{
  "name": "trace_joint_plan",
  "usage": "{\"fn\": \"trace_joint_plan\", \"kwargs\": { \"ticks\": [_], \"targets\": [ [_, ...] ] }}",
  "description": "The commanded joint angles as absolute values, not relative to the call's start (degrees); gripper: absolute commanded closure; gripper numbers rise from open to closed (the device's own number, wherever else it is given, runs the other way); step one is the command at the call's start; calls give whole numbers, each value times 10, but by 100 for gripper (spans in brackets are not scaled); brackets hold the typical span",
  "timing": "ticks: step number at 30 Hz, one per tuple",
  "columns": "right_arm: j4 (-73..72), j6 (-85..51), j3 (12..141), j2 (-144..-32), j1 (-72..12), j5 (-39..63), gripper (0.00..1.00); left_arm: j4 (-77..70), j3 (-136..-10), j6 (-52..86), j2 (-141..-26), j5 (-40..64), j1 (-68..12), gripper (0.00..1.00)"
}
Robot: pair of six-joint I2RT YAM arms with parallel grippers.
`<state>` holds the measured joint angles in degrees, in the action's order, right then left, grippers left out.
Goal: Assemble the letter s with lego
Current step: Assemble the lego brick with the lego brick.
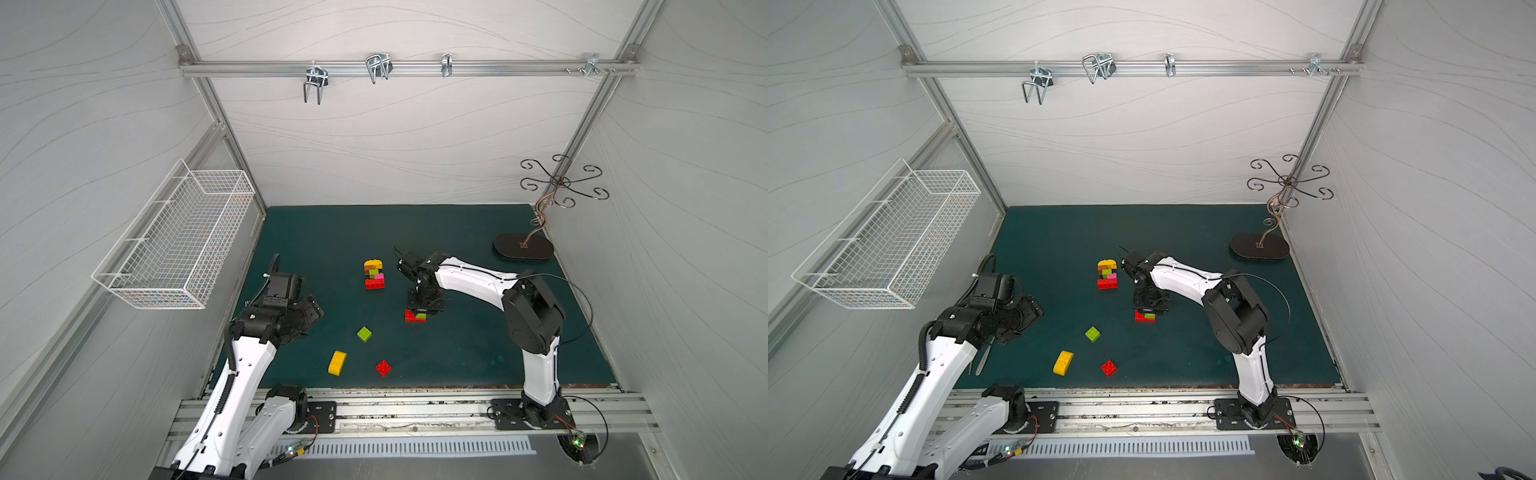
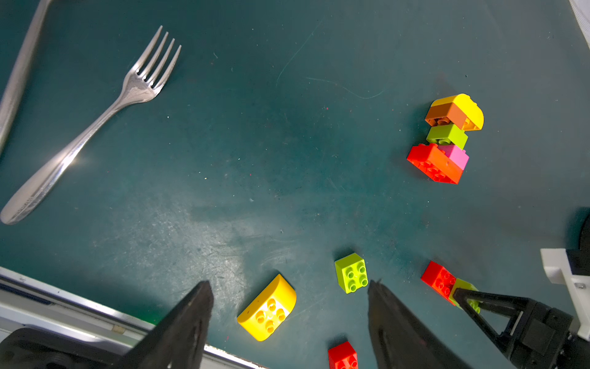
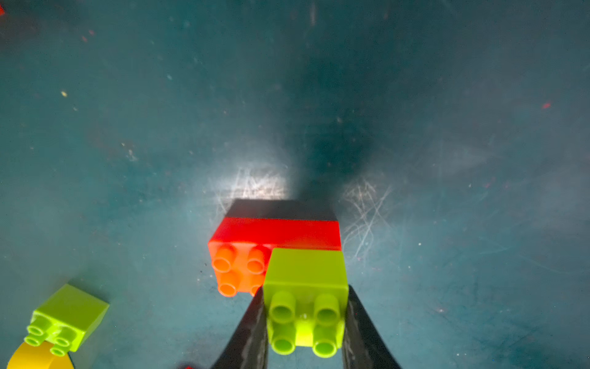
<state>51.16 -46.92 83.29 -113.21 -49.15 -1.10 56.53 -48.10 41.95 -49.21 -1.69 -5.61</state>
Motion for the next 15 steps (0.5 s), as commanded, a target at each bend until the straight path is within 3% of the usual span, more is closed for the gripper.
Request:
{"fn": "trace_joint_plan", "kwargs": {
  "ticks": [1,15],
  "targets": [
    [511,-485,789,-1168,-507,-9,100,564,-503,411,-488,-26,-52,21],
    [526,-459,815,-1189,-480,15,100,563,-503,414,-490,-26,-52,21]
  ]
}}
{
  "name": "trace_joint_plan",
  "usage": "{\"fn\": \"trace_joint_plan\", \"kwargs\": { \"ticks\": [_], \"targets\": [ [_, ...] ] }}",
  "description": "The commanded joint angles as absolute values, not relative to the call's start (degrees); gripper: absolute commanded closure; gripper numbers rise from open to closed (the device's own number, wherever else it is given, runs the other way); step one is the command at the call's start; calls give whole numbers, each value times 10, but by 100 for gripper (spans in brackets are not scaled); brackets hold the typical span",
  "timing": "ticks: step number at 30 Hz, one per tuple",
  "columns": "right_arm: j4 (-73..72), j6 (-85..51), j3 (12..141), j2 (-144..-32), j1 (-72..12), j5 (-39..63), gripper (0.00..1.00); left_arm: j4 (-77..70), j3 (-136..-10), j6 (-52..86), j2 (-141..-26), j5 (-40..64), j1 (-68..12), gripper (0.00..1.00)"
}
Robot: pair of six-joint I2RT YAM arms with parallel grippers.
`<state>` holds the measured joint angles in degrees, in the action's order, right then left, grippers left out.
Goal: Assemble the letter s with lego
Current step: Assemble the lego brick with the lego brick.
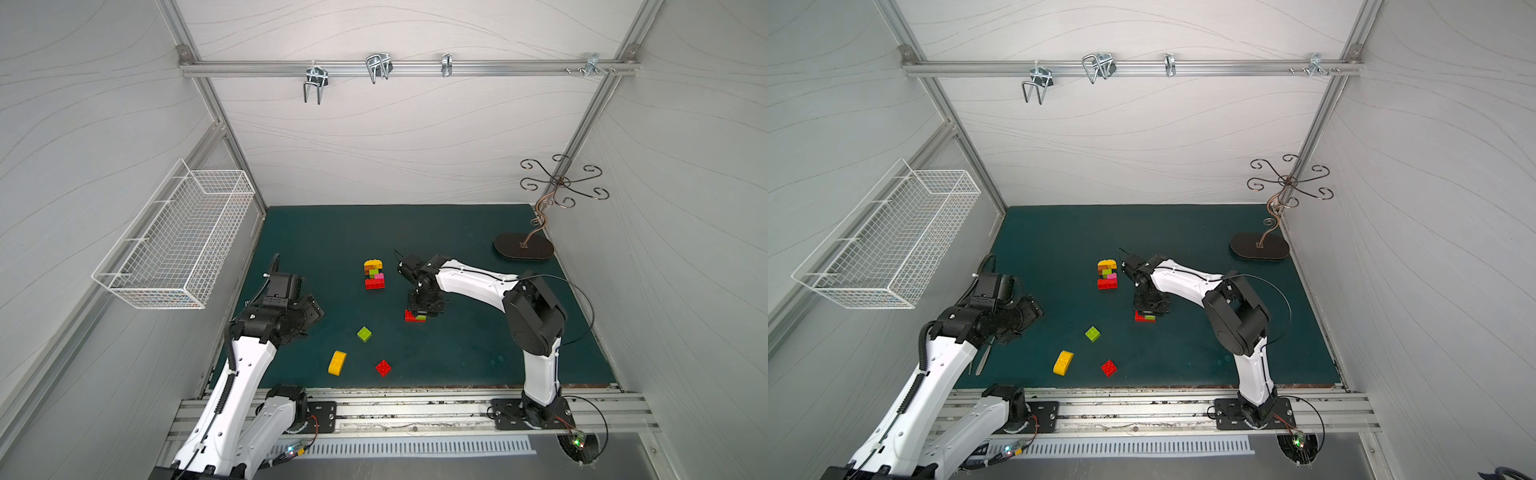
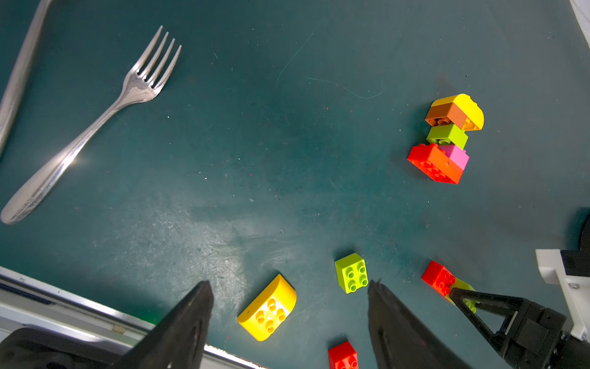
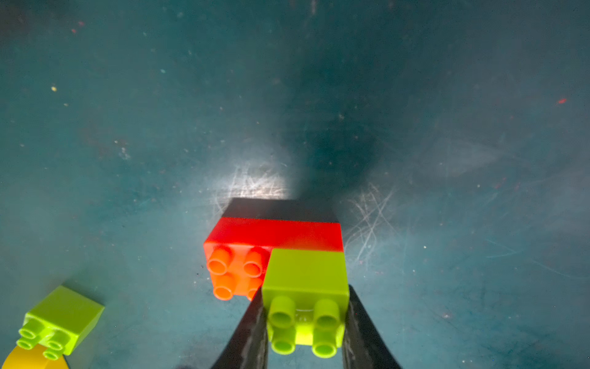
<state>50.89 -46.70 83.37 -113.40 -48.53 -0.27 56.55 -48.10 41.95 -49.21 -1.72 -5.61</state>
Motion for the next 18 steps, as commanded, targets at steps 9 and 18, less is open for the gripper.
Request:
{"fn": "trace_joint_plan", "kwargs": {
  "ticks": [9,18],
  "targets": [
    [526,-449,831,-1165,-484,5,58,570,-507,415,-488,-27,-52,16],
    [546,-423,865,-1088,-485,-9,33,582,-518,413,-482,-29,-52,14]
  ]
}}
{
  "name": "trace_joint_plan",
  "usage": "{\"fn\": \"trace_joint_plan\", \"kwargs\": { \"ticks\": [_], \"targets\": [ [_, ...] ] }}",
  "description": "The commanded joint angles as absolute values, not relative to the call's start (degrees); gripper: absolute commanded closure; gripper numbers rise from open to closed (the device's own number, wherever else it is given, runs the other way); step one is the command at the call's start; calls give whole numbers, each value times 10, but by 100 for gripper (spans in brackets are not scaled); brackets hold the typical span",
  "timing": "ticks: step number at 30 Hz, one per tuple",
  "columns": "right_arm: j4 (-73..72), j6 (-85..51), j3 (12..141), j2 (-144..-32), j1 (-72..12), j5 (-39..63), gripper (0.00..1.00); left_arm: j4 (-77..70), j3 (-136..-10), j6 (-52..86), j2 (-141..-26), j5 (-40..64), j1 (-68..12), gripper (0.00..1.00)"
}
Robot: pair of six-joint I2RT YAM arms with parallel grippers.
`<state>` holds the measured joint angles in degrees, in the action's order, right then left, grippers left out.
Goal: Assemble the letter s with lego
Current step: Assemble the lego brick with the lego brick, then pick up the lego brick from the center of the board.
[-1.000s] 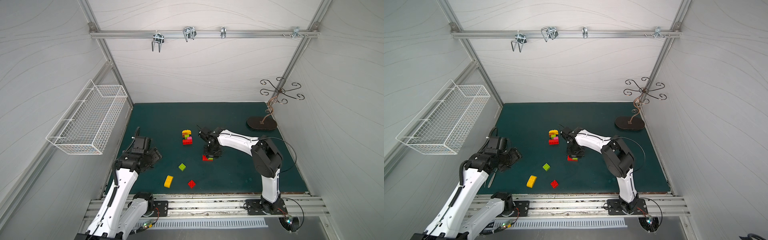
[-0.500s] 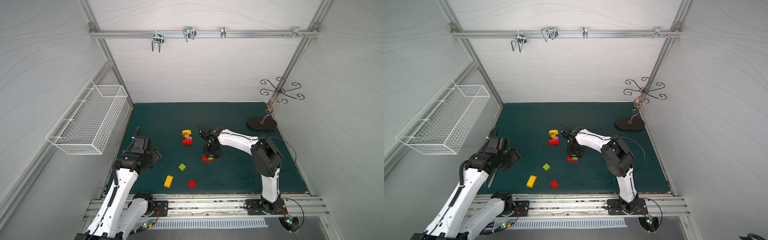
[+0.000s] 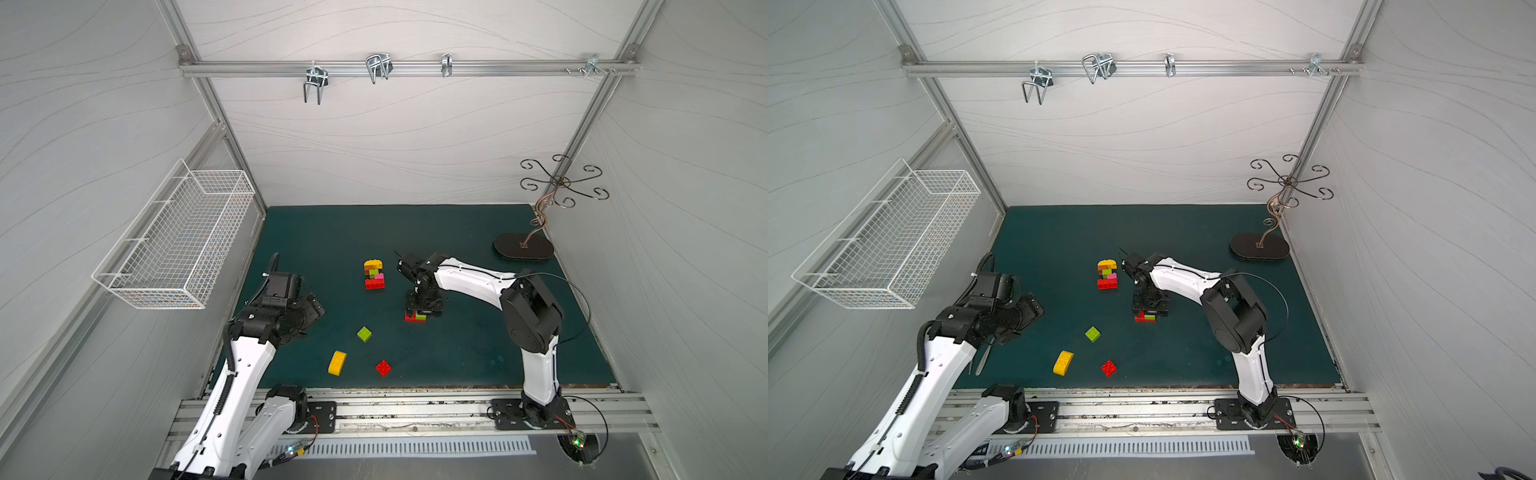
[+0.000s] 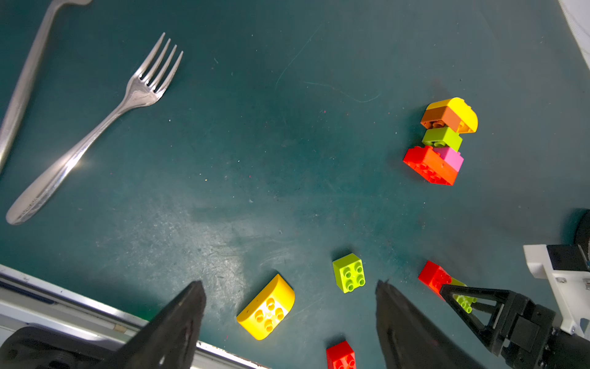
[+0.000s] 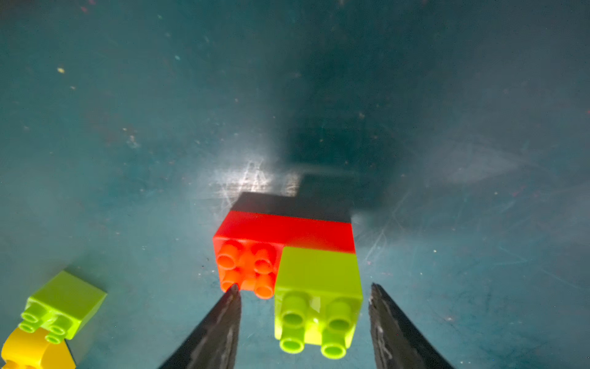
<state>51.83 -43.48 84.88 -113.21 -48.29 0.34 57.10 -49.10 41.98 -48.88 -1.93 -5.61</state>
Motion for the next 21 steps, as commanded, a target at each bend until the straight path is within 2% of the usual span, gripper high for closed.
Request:
{"fn": "trace_joint_plan", "kwargs": {
  "ticks": [1,6,11,14,21],
  "targets": [
    [554,-422,867,-1075,-485,-14,32,583,-517,413,-483,-24,-52,14],
    [593,-408,852,-1000,-470,-47,28,579,-489,433,-516,23,-83,18],
    [609,-387,802,-920,-416,-57,28,569,-506,537,-622,-28,-271,17],
    [609,-371,767,-878,-377,-53,27,551,-529,596,-699,-45,-346,15],
    [605,-335,708,-808,-309,-23,28,485,-548,687,-802,-43,-385,13]
  ]
}}
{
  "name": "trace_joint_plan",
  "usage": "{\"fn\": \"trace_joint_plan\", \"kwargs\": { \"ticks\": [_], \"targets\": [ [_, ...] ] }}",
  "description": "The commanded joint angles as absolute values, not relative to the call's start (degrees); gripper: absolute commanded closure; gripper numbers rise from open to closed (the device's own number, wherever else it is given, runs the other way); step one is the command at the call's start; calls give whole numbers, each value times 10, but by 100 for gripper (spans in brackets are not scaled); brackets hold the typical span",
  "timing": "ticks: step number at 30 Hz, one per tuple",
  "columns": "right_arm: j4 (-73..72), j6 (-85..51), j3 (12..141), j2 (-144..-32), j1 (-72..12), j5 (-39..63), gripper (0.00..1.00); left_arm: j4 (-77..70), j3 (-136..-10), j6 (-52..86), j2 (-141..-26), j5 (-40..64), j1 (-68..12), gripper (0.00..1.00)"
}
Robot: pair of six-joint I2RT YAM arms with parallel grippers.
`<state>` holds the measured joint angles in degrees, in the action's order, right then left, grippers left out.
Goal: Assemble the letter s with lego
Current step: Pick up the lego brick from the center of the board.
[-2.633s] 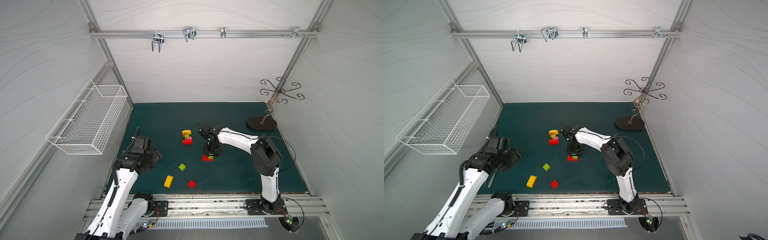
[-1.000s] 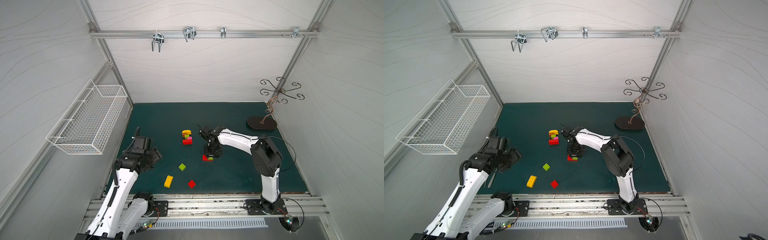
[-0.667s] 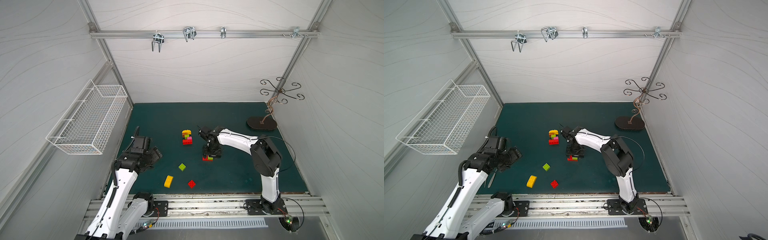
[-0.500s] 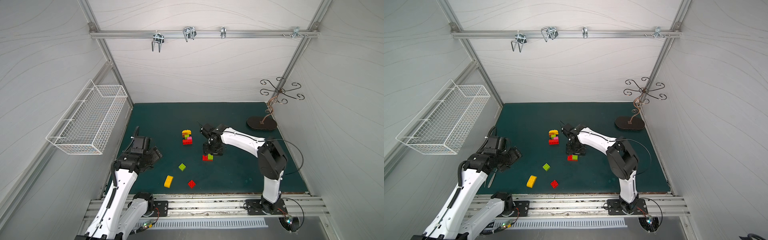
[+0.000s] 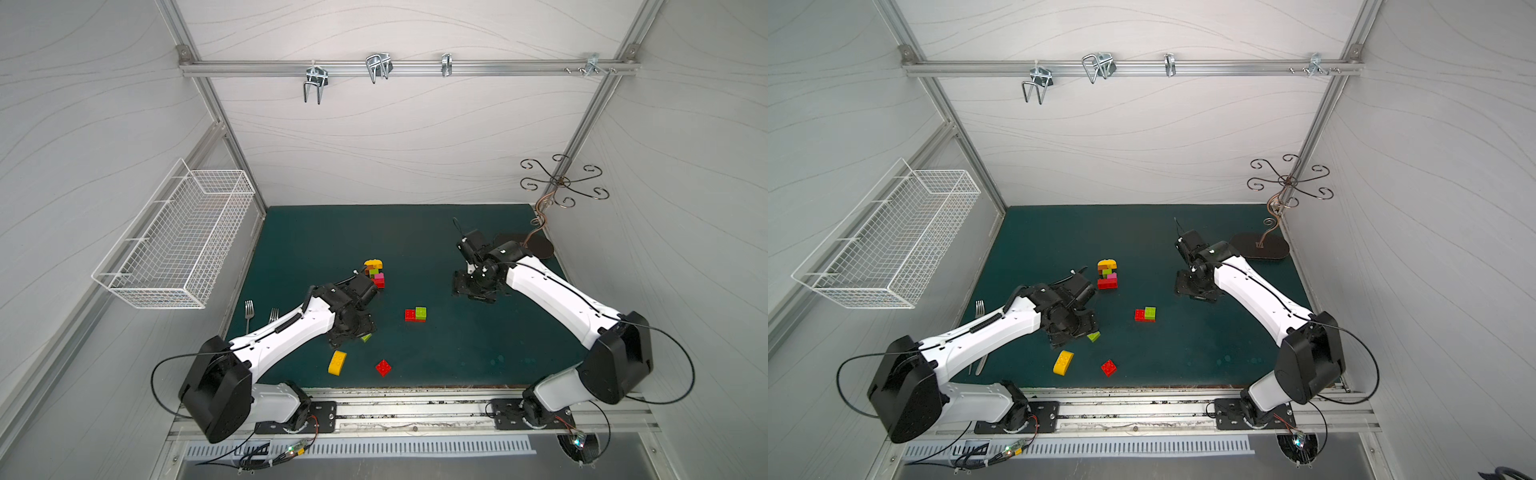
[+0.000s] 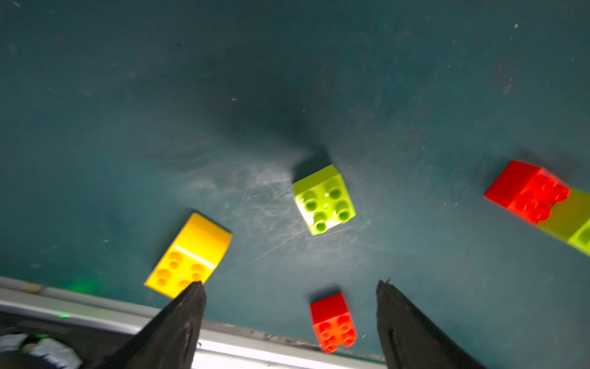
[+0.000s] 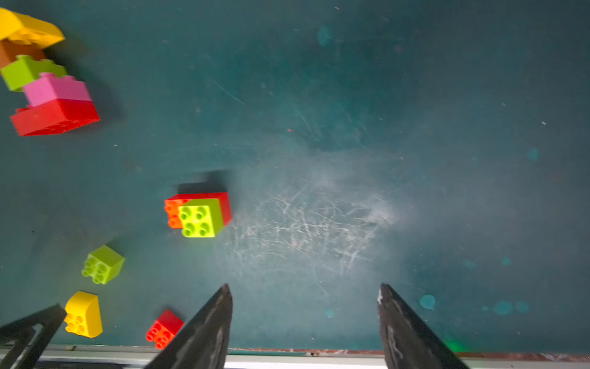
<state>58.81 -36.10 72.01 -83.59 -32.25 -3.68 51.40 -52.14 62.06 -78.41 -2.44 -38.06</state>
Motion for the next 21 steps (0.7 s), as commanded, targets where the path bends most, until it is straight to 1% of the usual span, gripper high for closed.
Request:
{"fn": "trace_joint_plan", "kwargs": {
  "ticks": [1,5,9,17,21],
  "targets": [
    [604,-330,702,-801,-302,-19,28,477,-546,694,-811,-45,-385,13],
    [596,-315,682,-777,-280,-1,28,448,-541,710,-841,-42,-384,14],
    [588,-305,667,-767,-264,13,28,415,-548,715,-883,-26,-384,17],
    [577,-295,647,-758,-246,26,29,392,-557,713,-927,-33,-384,26],
    [571,-293,642,-760,-243,30,30,377,-541,715,-930,-26,-384,35]
  ]
}}
